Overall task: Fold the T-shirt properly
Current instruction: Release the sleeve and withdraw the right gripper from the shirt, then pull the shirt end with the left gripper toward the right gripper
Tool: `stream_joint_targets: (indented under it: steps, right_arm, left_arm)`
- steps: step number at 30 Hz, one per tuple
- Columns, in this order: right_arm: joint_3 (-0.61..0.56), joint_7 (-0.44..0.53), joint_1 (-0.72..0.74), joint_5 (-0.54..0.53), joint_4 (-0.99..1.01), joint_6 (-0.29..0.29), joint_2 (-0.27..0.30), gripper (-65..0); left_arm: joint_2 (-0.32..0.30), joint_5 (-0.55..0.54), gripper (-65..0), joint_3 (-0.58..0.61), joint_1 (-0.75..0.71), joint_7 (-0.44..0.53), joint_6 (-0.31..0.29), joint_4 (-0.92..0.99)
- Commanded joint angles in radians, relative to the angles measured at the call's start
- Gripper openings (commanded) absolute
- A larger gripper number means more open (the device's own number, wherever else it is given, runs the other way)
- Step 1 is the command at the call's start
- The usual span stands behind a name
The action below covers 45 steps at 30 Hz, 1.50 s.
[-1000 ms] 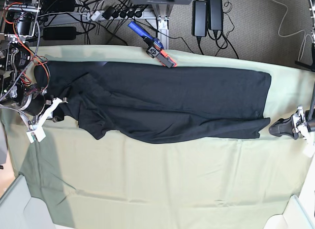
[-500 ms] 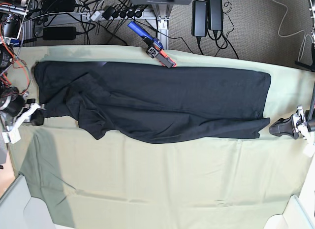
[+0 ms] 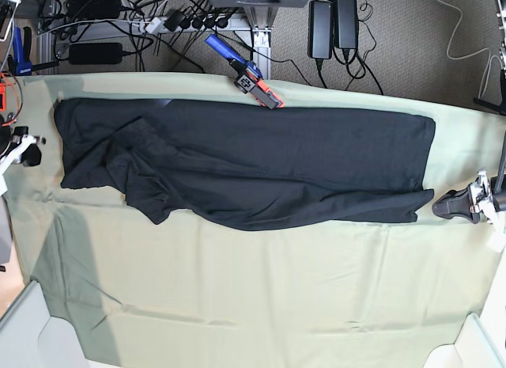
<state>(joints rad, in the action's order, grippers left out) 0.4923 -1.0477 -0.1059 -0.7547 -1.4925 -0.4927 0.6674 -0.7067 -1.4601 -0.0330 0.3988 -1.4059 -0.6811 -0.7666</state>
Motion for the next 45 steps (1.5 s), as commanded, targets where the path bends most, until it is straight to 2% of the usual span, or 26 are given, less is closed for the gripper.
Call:
stream_joint_targets:
  steps: [1, 8, 13, 20, 30, 42, 45]
  right_arm:
    - [0.007, 0.037, -0.006, -0.017, -0.014, -0.072, 0.019, -65.0]
    - [-0.052, 0.103, -0.008, -0.007, -0.014, -0.072, -0.016, -65.0]
    - [-0.134, 0.163, 0.018, 0.074, -0.008, -0.071, -0.037, -65.0]
    - [-0.24, 0.188, 0.158, 0.126, 0.1, -0.068, -0.039, -65.0]
    - [-0.247, 0.196, 0.318, 0.119, 0.229, -0.068, -0.046, -65.0]
    - [-0.248, 0.243, 0.348, 0.126, 0.333, -0.069, -0.128, -65.0]
    - [-0.248, 0.267, 0.349, 0.183, 0.333, -0.068, -0.155, -65.0]
  left_arm:
    - [-0.024, -0.023, -38.7, -0.006, 0.024, 0.01, -0.017, -0.014]
    - [-0.019, -0.023, -38.7, -0.006, -0.031, 0.01, -0.017, -0.016]
    - [-0.019, -0.023, -38.7, -0.006, -0.036, 0.01, -0.017, -0.019]
    - [-0.019, -0.023, -38.7, -0.006, -0.036, 0.01, -0.017, -0.019]
    - [-0.019, -0.023, -38.7, -0.006, -0.036, 0.01, -0.017, -0.019]
    - [-0.019, -0.023, -38.7, -0.006, -0.036, 0.01, -0.017, -0.019]
    - [-0.019, -0.023, -38.7, -0.006, -0.036, 0.01, -0.017, -0.019]
